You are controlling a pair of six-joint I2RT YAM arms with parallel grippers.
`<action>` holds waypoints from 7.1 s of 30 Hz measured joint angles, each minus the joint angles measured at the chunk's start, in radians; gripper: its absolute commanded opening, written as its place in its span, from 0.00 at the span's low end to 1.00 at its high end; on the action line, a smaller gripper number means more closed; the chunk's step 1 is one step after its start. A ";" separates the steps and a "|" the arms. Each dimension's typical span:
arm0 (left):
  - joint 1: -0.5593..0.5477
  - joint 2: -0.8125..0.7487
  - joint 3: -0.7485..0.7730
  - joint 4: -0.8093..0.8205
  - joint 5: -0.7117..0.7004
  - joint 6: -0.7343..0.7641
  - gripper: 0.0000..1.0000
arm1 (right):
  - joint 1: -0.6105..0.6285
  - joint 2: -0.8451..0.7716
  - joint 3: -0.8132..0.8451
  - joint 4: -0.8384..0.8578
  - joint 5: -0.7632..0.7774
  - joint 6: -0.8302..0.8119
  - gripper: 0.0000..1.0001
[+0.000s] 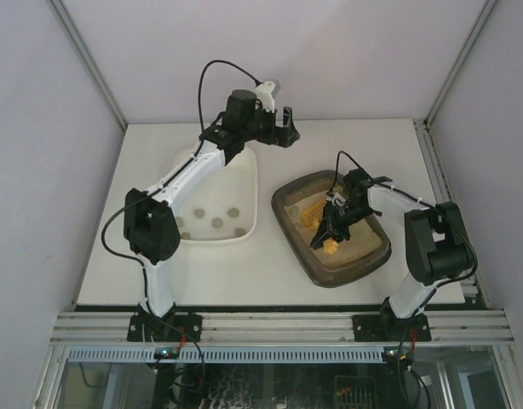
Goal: Clean the litter box
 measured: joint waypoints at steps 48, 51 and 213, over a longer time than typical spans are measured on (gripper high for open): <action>0.000 -0.034 -0.513 0.375 -0.101 -0.736 1.00 | 0.031 -0.140 -0.317 0.567 -0.153 0.230 0.00; 0.000 -0.034 -0.513 0.375 -0.101 -0.732 1.00 | 0.024 -0.192 -0.353 0.593 -0.137 0.239 0.00; 0.909 -0.785 -0.615 -0.614 0.196 0.137 1.00 | 0.318 -0.229 -0.057 0.094 0.603 -0.114 0.04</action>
